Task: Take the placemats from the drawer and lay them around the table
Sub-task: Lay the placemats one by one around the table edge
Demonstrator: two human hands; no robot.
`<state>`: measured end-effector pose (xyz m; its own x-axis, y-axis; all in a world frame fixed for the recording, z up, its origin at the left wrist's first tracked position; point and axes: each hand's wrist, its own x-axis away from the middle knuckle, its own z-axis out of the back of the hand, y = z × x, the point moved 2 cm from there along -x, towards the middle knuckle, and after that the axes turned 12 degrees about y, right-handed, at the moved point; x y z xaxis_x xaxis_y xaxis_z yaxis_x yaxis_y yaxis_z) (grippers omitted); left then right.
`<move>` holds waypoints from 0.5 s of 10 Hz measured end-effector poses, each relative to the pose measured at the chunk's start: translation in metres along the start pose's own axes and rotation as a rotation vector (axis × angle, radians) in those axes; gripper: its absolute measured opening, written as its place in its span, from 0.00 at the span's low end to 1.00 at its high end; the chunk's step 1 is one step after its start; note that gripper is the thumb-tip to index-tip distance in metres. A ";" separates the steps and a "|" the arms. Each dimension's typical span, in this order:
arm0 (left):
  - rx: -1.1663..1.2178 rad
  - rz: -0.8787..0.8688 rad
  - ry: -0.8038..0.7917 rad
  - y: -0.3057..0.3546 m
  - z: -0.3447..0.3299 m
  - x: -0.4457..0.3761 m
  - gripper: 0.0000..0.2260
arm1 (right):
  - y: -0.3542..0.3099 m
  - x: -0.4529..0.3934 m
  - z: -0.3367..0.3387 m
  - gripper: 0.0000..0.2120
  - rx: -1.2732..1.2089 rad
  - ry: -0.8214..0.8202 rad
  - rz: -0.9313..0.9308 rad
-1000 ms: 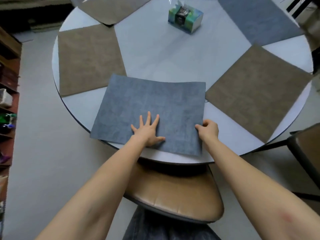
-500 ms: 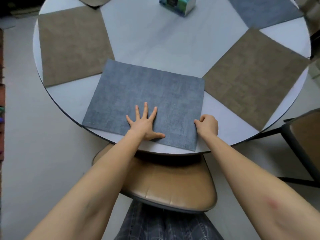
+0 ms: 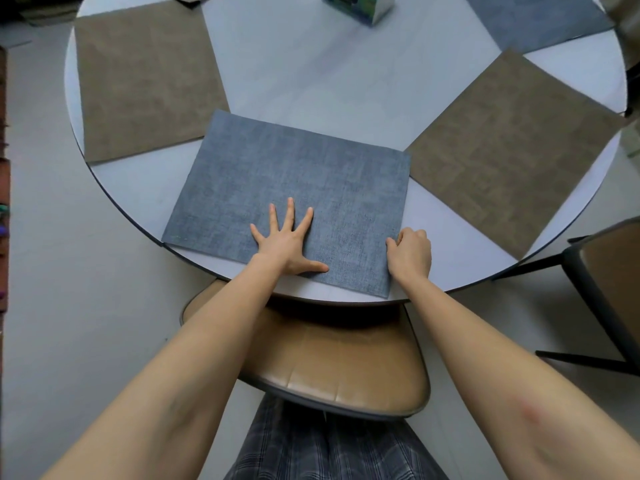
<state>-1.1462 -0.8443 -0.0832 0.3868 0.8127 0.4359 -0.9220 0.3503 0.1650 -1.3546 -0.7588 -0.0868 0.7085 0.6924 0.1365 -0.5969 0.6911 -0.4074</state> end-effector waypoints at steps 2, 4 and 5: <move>0.008 0.002 0.002 -0.001 0.000 0.001 0.55 | 0.000 0.003 -0.002 0.12 -0.003 0.010 -0.003; 0.013 0.006 0.006 -0.002 0.000 0.002 0.55 | 0.000 0.003 -0.003 0.13 0.016 0.007 0.003; 0.015 0.004 0.006 -0.002 0.000 0.002 0.55 | -0.001 0.004 -0.002 0.13 0.028 0.014 0.003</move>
<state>-1.1438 -0.8435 -0.0825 0.3836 0.8168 0.4309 -0.9235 0.3403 0.1771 -1.3508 -0.7574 -0.0882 0.7121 0.6913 0.1225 -0.6089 0.6950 -0.3824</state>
